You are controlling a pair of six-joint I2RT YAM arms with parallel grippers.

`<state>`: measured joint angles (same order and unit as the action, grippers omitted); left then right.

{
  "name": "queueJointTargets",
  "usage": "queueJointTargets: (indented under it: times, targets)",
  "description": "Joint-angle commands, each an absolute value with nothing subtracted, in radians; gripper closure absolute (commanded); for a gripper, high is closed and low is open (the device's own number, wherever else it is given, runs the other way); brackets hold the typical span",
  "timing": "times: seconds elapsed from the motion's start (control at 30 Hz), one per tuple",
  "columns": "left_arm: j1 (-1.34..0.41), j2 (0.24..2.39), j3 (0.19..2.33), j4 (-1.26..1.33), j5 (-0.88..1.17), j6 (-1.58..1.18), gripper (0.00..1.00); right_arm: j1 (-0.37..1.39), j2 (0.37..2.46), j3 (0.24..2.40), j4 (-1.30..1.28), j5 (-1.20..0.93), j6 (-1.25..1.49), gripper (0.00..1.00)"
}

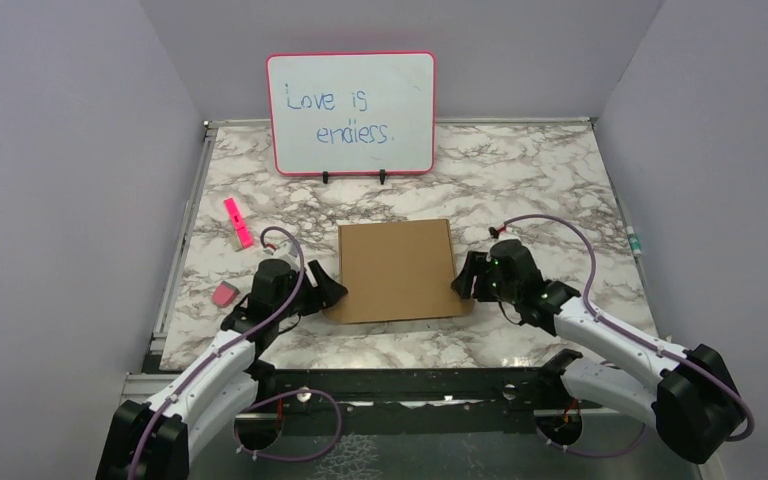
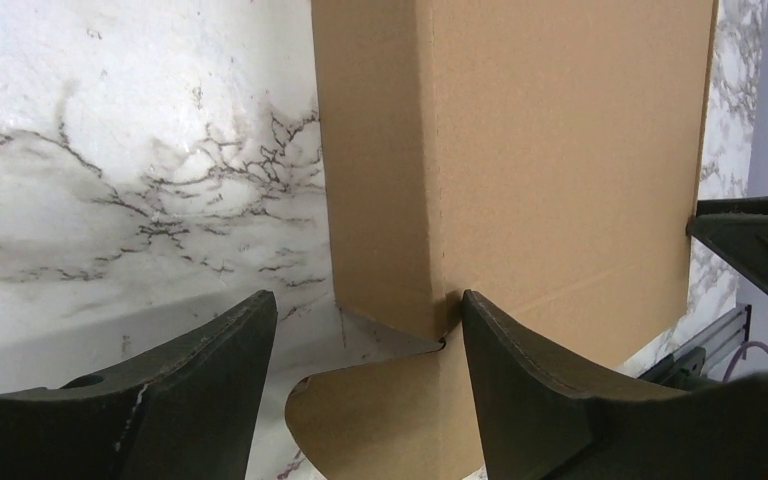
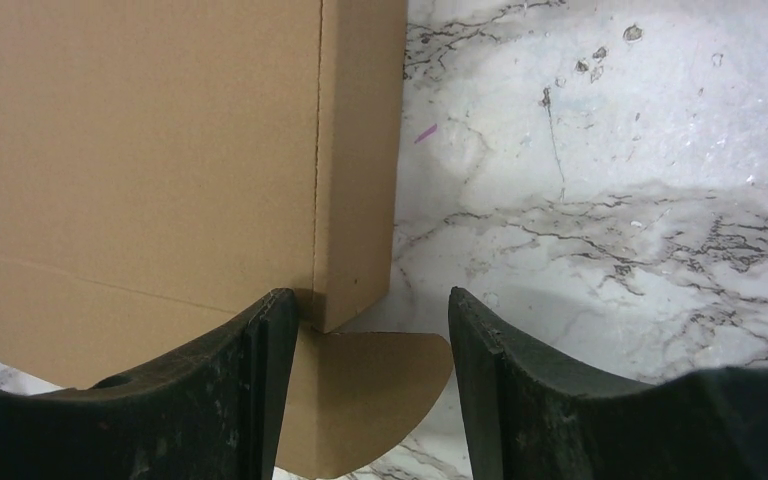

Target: Fold the paper box

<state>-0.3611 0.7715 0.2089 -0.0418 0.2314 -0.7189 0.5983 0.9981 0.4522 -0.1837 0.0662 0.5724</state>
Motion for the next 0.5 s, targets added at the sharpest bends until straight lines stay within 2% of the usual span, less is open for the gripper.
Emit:
queueJointTargets:
  times: [0.0, 0.1, 0.33, 0.47]
  targets:
    - [-0.377, 0.819, 0.19, -0.005, 0.135, -0.695, 0.32, 0.596, 1.027, 0.413, -0.144, 0.117, 0.569, 0.39]
    - [-0.38, 0.793, 0.192, 0.019, 0.112, -0.695, 0.31, 0.596, 1.0, 0.4, -0.093, 0.085, 0.565, 0.39]
    - [-0.38, 0.638, 0.295, -0.083, 0.094, -0.655, 0.26, 0.596, 0.901, 0.451, -0.106, 0.072, 0.502, 0.31]
    - [-0.38, 0.655, 0.328, -0.066, 0.108, -0.638, 0.25, 0.597, 0.902, 0.477, -0.098, 0.076, 0.474, 0.3]
